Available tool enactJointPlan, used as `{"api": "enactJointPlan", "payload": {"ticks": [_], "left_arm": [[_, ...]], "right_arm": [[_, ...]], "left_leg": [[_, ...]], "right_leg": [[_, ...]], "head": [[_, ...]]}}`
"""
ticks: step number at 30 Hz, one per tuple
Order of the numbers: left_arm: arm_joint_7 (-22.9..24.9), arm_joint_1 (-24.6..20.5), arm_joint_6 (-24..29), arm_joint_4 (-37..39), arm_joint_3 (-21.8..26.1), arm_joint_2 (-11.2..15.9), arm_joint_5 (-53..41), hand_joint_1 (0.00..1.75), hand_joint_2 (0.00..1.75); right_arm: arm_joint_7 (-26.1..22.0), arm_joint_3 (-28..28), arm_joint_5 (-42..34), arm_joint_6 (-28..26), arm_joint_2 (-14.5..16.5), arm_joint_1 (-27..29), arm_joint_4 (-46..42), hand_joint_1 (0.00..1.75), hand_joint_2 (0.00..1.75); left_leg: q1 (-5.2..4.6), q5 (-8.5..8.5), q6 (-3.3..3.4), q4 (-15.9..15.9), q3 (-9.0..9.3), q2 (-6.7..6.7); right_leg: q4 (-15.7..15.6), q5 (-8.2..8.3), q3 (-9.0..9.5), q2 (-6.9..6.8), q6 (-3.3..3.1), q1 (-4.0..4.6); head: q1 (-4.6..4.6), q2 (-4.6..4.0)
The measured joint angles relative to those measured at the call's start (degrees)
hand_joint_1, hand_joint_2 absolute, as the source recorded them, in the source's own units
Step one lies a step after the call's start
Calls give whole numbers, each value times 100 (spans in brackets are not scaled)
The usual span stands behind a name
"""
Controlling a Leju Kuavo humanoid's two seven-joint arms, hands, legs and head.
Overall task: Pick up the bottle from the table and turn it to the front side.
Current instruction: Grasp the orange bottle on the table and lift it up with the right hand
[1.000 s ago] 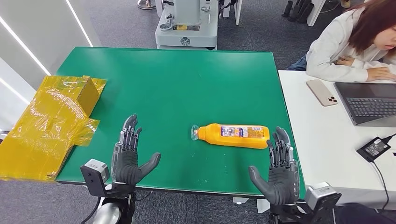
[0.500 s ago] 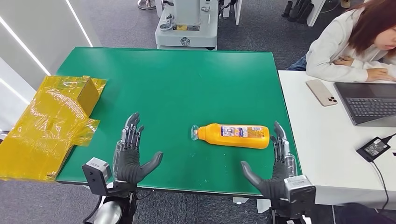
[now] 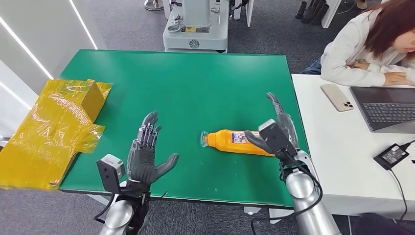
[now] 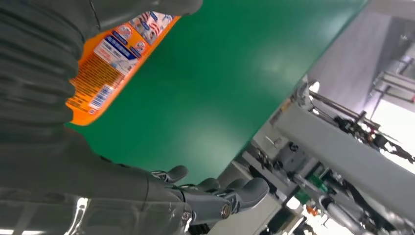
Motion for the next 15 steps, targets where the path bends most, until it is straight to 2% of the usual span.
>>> {"api": "enactJointPlan", "payload": {"ticks": [4,12,15], "left_arm": [[-7,-151,-20,209,-77,51,69,0,175],[2,-318,-39,438,-161,127,177,0,175],[12,-373,-55,530,-197,153,259,0,175]], "right_arm": [[172,269,-142,331,-225,-760,1015,0,175],[717,1008,11,1059,-510,-1828,2461,0,175],[862,1375,61,1519,-632,-2098,2885,0,175]], "left_leg": [[1,2,-1,1,-1,-4],[1,0,-3,0,-8,-4],[0,0,-3,1,-9,-5]], "right_leg": [[0,0,-1,-2,1,0],[1,0,-12,0,1,1],[1,0,-11,-1,1,1]], "head": [[1,0],[1,0],[-1,0]]}}
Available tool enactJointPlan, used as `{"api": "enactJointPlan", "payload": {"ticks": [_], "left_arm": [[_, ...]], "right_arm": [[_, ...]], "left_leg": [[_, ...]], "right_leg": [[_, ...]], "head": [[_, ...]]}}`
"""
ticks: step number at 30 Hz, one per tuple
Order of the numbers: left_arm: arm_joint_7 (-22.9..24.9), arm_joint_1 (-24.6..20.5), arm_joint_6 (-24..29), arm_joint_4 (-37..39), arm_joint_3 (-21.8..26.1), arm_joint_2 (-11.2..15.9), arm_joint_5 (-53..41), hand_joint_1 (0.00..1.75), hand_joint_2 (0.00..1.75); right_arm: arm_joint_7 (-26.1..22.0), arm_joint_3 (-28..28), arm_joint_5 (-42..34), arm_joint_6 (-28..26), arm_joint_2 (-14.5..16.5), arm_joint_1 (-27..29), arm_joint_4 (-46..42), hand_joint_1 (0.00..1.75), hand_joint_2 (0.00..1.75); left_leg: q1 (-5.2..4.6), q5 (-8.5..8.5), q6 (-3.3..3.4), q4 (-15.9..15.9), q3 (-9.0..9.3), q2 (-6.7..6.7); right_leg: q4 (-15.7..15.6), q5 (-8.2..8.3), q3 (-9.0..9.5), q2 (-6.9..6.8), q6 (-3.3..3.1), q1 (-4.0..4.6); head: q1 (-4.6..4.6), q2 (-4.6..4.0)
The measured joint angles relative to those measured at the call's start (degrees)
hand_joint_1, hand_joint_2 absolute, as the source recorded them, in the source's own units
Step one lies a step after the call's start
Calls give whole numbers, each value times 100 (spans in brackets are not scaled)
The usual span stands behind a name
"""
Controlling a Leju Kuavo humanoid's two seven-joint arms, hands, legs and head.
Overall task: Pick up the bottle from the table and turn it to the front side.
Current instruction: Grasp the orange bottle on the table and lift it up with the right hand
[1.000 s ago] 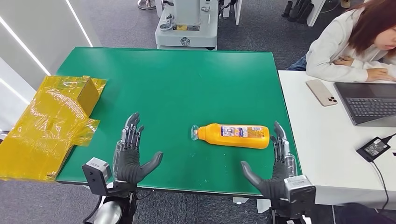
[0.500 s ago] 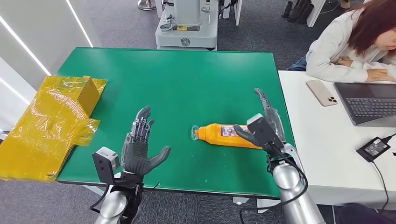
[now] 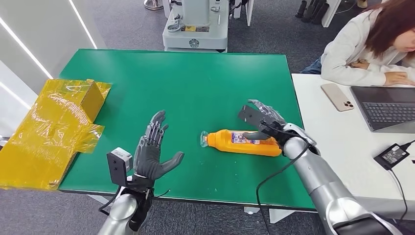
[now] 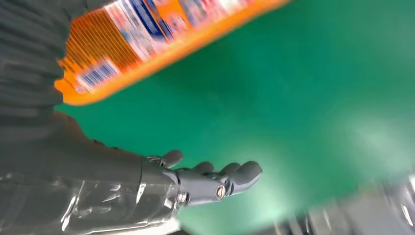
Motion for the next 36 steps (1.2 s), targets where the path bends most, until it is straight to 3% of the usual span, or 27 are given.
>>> {"api": "enactJointPlan", "payload": {"ticks": [10,20,22,24,26,36], "left_arm": [[170,-186,-212,365,-96,81,393,0,175],[196,-209,-233,438,-128,76,533,0,175],[196,-209,-233,438,-130,76,534,0,175],[205,-208,-232,438,-129,76,539,0,175],[233,-204,-227,438,-129,76,542,0,175],[289,-198,-209,438,-130,78,550,0,175]], "right_arm": [[128,1102,-323,1030,-500,-271,677,0,175],[170,1884,-395,988,-604,-402,836,0,175],[174,1970,-407,946,-596,-414,842,18,175],[173,2044,-423,897,-591,-419,841,103,175],[170,2115,-463,856,-590,-422,836,172,175],[167,2319,-676,704,-581,-389,741,175,175]], "left_leg": [[0,-2,2,2,0,-2],[1,-2,2,2,14,4],[1,-2,2,2,16,4],[1,-2,2,2,19,4],[1,-2,2,2,22,4],[1,-2,2,2,30,5]], "right_leg": [[-4,0,1,-1,1,0],[-3,0,16,4,1,1],[-3,1,18,3,1,1],[-3,1,20,3,1,1],[-3,1,22,4,1,1],[-3,1,30,6,1,2]], "head": [[1,0],[2,0],[1,0],[1,0],[1,0],[1,0]]}}
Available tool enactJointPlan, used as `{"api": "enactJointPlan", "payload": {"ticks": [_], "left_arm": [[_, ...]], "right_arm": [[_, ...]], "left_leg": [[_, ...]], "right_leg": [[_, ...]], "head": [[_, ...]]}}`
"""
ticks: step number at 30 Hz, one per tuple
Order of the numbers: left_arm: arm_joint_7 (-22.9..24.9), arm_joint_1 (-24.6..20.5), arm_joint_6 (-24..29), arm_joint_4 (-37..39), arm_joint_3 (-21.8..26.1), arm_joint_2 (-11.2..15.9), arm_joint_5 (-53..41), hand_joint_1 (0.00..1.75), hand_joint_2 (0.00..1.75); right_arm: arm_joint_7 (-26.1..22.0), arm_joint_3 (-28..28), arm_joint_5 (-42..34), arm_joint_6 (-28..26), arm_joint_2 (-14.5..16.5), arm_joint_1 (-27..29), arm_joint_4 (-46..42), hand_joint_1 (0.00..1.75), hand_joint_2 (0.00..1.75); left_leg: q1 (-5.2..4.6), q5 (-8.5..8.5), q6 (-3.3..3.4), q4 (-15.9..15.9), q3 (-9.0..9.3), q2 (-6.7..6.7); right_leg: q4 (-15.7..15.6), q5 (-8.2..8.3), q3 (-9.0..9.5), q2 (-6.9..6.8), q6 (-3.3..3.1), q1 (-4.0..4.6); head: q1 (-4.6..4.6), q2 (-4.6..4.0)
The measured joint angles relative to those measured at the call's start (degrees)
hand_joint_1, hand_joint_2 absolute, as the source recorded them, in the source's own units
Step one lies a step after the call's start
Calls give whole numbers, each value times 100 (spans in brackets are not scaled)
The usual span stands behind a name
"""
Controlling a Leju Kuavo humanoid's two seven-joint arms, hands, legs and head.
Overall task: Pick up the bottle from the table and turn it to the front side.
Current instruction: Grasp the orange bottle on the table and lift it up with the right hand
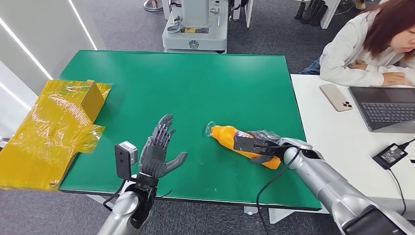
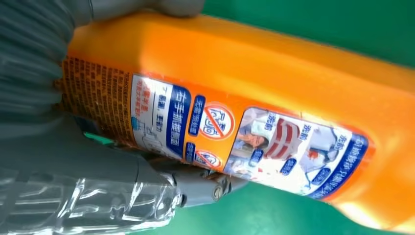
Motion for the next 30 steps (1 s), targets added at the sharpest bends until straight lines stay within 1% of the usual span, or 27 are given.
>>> {"api": "enactJointPlan", "payload": {"ticks": [5,11,15,16,17,19,20,22,24,28,30], "left_arm": [[5,16,18,0,0,10,1,0,175],[10,52,26,0,0,20,0,0,175],[10,53,26,0,0,22,-2,0,175],[-20,52,42,0,0,25,-20,0,175],[-103,43,106,6,0,34,-66,0,175],[-298,17,268,27,0,60,-173,0,175],[-375,5,344,39,0,76,-213,0,175],[-416,0,403,48,0,100,-243,0,175],[-425,1,436,48,0,128,-261,0,175],[-414,2,448,48,0,176,-270,0,175],[-334,1,388,50,1,199,-233,0,175]], "right_arm": [[37,10,-491,189,-32,63,-189,175,175],[-77,-7,-1279,461,-116,184,-406,175,175],[-101,-20,-1397,508,-130,210,-436,175,175],[-202,-72,-1675,617,-155,302,-491,175,175],[-450,-204,-2204,700,-195,557,-660,175,175],[-1038,-522,-3379,766,-272,1232,-1107,175,175],[-1266,-649,-3736,643,-285,1547,-1331,175,175],[-1451,-749,-3902,372,-274,1898,-1604,175,175],[-1577,-804,-3876,93,-248,2151,-1841,175,175],[-1658,-854,-3765,-216,-198,2452,-2189,175,175],[-1703,-914,-3649,-365,-158,2576,-2329,175,175]], "left_leg": [[0,0,0,0,2,1],[0,-1,0,0,2,2],[0,-1,0,0,2,2],[0,-1,0,0,2,1],[0,-1,0,0,-1,-3],[0,-1,0,-2,-9,-12],[0,-2,-1,-3,-15,-14],[1,-3,-2,-5,-19,-14],[1,-4,-3,-7,-20,-14],[0,-4,-3,-9,-21,-13],[0,-4,-3,-9,-22,-13]], "right_leg": [[0,0,0,2,0,0],[-1,0,0,3,0,0],[-2,0,0,3,0,0],[-2,0,0,1,0,0],[-2,-1,0,-3,0,0],[-2,-2,-3,-10,0,1],[-1,-2,-7,-12,0,1],[-1,-5,-12,-12,0,1],[-1,-8,-14,-11,1,1],[-1,-9,-15,-11,1,1],[-1,-9,-15,-12,1,1]], "head": [[0,0],[-1,0],[0,0],[0,0],[-1,0],[-1,0],[-1,0],[-1,0],[0,0],[1,0],[1,0]]}}
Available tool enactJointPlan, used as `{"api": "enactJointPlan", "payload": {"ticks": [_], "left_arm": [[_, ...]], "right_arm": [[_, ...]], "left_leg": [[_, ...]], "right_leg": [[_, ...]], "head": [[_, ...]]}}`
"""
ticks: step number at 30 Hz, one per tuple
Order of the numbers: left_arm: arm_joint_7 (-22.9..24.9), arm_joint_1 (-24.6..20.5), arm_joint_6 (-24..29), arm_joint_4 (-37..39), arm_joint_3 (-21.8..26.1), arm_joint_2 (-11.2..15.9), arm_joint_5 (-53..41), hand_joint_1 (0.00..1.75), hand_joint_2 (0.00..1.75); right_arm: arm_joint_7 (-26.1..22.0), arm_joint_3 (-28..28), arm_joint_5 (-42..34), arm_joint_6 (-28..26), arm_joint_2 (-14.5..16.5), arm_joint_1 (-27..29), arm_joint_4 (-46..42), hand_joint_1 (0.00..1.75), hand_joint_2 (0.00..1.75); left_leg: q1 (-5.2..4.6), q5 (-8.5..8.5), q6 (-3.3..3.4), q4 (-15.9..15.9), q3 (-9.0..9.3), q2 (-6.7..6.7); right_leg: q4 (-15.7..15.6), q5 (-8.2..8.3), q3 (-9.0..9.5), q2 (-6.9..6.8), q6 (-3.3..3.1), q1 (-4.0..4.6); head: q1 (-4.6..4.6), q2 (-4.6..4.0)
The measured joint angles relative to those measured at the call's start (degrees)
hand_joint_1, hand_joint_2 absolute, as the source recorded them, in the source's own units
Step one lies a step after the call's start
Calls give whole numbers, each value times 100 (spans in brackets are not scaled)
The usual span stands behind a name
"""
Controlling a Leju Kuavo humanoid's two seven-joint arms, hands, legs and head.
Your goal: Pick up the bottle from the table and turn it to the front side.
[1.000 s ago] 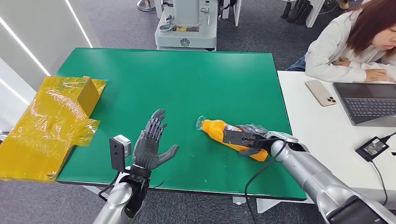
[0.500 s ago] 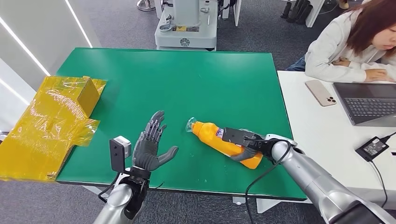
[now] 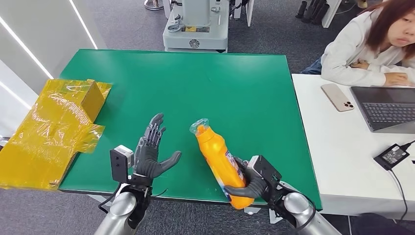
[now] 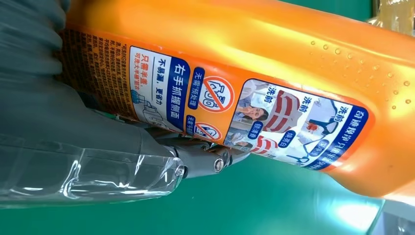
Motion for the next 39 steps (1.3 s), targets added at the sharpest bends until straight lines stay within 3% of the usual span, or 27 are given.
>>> {"api": "enactJointPlan", "payload": {"ticks": [5,9,16,28,39], "left_arm": [[709,-98,-1004,186,24,97,687,0,175],[1333,-478,-1995,624,22,155,1152,0,175],[1768,-1317,-2812,1458,-220,172,1707,0,175],[2150,-2573,-2826,2430,-904,-109,2413,0,175],[2139,-3161,-2764,2629,-1060,28,2784,0,175]], "right_arm": [[-48,-264,525,-383,277,132,-342,175,175],[-104,-339,1168,-610,494,-59,-337,175,175],[-205,-337,1663,-835,879,-418,-221,175,175],[-49,-324,1680,-870,1142,-698,26,175,175],[36,-382,1790,-1016,1066,-456,148,175,175]], "left_leg": [[0,1,-1,0,1,5],[0,6,-2,0,1,4],[0,8,-3,3,3,5],[-1,7,-3,8,0,5],[0,7,-3,6,-1,7]], "right_leg": [[1,1,-3,3,0,0],[3,5,-3,1,-4,0],[5,7,-3,3,-5,0],[3,8,-6,5,-4,-2],[5,7,-11,7,-5,0]], "head": [[-2,0],[-1,0],[-1,0],[-1,0],[-2,0]]}}
